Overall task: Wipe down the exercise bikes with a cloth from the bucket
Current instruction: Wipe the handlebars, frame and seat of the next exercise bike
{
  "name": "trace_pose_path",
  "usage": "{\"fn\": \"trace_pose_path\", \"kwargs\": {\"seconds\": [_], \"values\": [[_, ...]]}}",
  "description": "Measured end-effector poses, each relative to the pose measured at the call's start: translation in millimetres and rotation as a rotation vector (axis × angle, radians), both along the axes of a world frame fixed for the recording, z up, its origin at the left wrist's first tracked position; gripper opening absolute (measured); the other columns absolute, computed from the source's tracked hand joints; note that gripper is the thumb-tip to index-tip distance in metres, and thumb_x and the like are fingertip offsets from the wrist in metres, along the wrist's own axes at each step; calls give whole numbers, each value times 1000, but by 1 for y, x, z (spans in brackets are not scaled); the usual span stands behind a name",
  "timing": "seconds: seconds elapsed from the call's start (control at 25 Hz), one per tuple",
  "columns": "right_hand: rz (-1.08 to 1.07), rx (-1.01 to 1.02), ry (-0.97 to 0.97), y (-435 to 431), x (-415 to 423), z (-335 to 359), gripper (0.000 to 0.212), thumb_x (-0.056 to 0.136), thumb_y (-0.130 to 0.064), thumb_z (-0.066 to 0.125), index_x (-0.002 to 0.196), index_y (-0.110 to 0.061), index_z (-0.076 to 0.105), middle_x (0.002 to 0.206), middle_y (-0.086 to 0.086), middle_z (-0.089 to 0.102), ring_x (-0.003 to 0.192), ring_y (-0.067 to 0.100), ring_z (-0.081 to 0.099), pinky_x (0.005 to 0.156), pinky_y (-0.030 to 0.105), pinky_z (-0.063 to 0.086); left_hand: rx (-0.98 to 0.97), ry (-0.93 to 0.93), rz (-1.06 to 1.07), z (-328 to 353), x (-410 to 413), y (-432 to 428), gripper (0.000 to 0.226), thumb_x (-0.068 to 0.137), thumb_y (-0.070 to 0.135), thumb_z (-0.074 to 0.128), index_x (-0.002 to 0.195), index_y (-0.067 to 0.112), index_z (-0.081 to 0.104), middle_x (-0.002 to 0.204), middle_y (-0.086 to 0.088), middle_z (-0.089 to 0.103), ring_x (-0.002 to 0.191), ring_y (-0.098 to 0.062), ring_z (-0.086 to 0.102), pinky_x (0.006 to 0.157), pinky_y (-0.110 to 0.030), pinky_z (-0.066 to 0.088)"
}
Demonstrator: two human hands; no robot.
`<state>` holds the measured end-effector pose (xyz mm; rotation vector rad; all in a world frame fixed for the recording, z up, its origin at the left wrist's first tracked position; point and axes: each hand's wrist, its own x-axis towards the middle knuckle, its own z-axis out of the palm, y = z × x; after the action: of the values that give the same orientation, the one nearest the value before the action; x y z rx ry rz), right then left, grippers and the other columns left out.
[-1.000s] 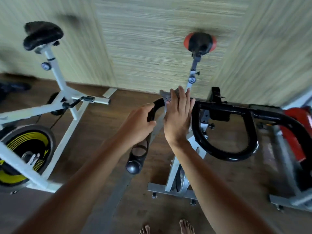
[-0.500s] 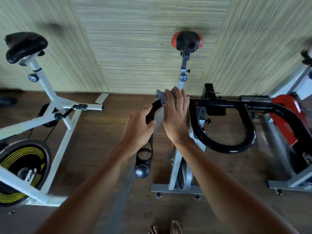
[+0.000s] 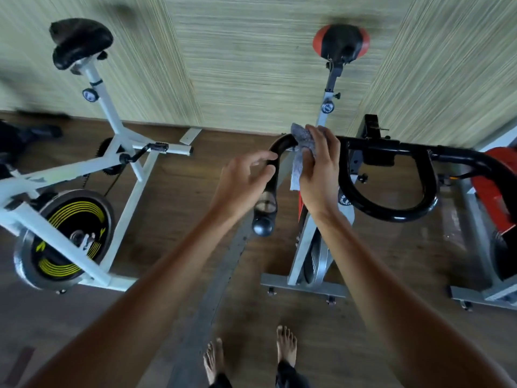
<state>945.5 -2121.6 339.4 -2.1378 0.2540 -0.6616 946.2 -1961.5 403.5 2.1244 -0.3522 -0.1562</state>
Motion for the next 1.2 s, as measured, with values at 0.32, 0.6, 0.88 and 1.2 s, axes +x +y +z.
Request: {"fn": "trace_pose_path", "kwargs": {"seconds": [0.32, 0.6, 0.88, 1.2], "values": [[-248, 107, -143, 115, -152, 32, 41, 102, -2, 50, 142, -8, 47, 144, 13, 41, 138, -2, 35, 112, 14, 30, -252, 96, -375, -1, -22, 57, 19, 97, 24, 56, 108, 24, 72, 110, 2, 74, 107, -11, 68, 101, -37, 51], [-470, 23, -397, 186, -106, -2, 37, 106, -22, 39, 140, -9, 47, 153, 22, 27, 147, 20, 29, 120, 32, 30, -339, 57, -632, -23, 0, 63, 24, 96, 29, 54, 108, 16, 71, 111, -3, 73, 104, -28, 68, 95, -57, 50], [-505, -381, -972, 151, -42, -56, 34, 107, -24, 36, 134, -5, 47, 147, 13, 26, 139, 42, 32, 115, 56, 34, -626, -212, -814, -59, 26, 41, 15, 90, 2, 55, 86, -10, 61, 78, -11, 58, 78, -15, 54, 74, -28, 43], [-467, -569, -1333, 116, -5, -68, 32, 103, -5, 49, 133, 1, 56, 147, 33, 29, 142, 43, 33, 112, 59, 36, -799, -442, -893, -88, 33, 35, 30, 92, 7, 50, 116, -9, 59, 114, -38, 59, 105, -50, 60, 101, -63, 45]]}}
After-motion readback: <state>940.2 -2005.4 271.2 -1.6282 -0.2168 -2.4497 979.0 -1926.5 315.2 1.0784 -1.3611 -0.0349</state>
